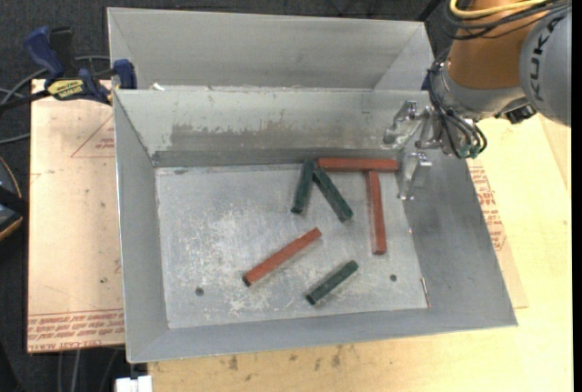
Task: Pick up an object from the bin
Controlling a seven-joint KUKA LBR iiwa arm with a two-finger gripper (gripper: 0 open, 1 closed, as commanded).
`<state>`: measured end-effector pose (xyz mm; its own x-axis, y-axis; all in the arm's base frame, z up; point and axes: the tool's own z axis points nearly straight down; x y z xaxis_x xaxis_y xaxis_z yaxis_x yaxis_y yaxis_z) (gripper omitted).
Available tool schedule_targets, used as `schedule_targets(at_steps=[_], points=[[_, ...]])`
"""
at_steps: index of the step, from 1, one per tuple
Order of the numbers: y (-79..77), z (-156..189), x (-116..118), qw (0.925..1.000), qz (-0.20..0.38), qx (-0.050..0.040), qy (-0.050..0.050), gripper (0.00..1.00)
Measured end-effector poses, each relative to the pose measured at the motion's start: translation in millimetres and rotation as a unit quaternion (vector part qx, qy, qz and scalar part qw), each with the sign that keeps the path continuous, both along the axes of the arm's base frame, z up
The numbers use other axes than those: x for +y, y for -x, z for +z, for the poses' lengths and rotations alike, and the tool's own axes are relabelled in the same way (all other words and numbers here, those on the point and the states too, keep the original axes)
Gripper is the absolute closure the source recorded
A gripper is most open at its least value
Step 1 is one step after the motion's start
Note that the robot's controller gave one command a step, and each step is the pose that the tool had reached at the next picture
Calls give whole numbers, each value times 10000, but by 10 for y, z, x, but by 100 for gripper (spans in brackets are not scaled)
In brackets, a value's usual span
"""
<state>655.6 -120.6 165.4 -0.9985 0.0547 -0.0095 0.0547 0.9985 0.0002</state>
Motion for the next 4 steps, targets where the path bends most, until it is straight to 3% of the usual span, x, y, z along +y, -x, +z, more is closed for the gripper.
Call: schedule_targets(at_steps=[1,2,3,4], points=[[82,-627,-31,9946,1036,28,3,0],[172,-733,73,9671,2542,-56,52,0],[145,-795,113,9564,2919,-84,73,0],[154,-880,188,8726,4883,-9,37,100]])
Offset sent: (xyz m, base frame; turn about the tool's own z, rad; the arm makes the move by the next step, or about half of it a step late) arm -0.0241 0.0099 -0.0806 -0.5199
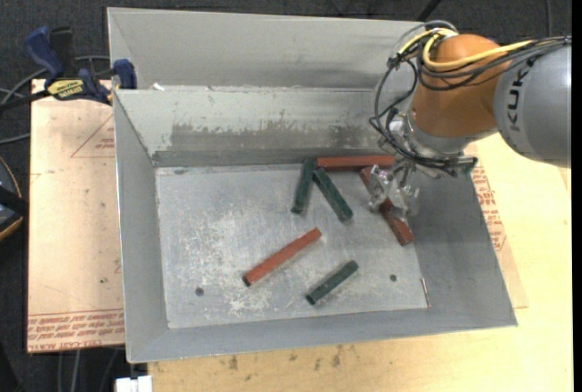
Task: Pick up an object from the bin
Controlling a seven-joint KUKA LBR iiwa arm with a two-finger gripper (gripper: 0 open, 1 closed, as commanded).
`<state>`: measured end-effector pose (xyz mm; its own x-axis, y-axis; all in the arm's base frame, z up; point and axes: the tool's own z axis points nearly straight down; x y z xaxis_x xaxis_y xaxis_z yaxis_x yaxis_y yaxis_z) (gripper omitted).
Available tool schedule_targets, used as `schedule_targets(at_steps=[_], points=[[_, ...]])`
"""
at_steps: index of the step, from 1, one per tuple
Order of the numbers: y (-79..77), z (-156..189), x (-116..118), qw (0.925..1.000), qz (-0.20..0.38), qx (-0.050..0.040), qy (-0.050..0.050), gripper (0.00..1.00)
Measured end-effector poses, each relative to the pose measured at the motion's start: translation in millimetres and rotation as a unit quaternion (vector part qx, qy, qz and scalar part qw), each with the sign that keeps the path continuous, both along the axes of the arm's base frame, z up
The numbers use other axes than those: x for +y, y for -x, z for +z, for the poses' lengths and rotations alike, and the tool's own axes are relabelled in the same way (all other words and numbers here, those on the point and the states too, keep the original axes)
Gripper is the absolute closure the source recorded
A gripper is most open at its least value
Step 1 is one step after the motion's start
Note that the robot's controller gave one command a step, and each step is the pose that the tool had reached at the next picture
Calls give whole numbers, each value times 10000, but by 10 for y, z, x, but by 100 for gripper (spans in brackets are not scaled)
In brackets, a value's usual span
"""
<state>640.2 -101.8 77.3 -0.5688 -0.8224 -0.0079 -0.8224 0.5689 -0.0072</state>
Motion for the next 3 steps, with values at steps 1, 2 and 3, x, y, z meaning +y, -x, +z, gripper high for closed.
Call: schedule_targets(at_steps=[1,2,3], points=[[0,0,0,10000,0,0,-1,100],[64,1455,-255,9973,-730,17,0,100],[71,1441,-252,9973,-733,32,-5,100]])
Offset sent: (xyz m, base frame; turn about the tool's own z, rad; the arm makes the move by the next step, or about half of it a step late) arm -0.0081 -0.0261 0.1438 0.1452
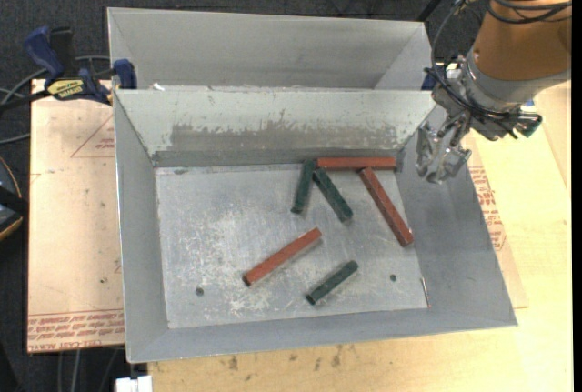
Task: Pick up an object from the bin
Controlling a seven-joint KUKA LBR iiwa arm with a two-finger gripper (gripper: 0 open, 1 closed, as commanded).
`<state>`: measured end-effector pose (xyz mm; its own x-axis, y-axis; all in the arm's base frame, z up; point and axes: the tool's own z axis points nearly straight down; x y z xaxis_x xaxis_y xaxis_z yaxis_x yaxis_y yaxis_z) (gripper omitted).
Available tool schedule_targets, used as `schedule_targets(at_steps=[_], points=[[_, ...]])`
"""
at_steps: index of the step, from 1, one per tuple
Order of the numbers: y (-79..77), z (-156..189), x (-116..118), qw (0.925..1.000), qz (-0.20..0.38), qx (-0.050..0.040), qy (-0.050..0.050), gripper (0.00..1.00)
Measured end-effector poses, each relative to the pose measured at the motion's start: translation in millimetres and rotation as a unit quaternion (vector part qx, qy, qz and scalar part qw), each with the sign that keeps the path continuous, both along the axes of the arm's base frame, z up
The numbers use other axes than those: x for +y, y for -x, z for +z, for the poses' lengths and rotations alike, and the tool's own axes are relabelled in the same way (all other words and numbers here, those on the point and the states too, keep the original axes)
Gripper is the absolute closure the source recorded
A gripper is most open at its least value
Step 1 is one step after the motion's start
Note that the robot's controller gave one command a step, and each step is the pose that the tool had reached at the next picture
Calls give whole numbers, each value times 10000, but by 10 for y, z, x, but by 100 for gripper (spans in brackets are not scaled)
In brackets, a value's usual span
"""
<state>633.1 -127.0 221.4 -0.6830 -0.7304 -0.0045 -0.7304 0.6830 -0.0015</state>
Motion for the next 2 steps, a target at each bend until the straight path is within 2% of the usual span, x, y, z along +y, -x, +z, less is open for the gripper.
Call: schedule_targets(at_steps=[1,2], points=[[231,-812,96,9998,218,24,-5,0],[223,-799,94,9998,217,10,-2,0]])
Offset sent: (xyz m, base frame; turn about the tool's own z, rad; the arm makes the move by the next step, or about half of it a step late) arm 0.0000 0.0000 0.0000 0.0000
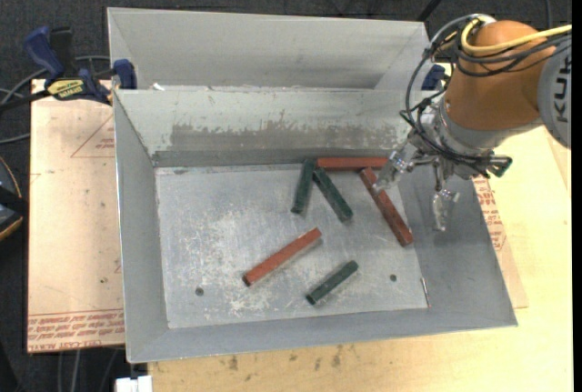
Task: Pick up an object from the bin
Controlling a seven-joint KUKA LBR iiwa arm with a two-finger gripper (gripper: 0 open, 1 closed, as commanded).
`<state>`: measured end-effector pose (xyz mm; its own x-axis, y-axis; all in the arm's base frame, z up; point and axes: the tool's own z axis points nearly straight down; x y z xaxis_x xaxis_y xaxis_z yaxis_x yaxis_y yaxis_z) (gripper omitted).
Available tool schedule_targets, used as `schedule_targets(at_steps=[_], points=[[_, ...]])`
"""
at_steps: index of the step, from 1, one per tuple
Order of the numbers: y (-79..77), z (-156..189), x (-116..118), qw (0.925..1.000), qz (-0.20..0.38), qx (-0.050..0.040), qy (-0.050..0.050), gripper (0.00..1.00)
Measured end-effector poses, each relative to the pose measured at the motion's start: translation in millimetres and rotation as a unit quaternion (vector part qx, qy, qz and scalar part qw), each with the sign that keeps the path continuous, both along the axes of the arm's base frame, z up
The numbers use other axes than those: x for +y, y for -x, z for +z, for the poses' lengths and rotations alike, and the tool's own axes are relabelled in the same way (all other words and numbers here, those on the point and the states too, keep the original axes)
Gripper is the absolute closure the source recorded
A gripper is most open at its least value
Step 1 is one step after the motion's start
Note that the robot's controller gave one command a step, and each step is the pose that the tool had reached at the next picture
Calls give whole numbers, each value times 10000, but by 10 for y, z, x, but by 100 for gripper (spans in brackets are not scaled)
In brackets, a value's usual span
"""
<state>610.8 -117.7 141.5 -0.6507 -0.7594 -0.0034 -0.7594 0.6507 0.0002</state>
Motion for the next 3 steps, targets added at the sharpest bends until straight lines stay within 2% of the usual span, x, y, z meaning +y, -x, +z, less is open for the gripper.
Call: schedule_targets(at_steps=[1,3], points=[[-212,-672,-23,9985,-549,-53,-13,100],[-212,-672,-23,9985,-550,-54,-13,100]])
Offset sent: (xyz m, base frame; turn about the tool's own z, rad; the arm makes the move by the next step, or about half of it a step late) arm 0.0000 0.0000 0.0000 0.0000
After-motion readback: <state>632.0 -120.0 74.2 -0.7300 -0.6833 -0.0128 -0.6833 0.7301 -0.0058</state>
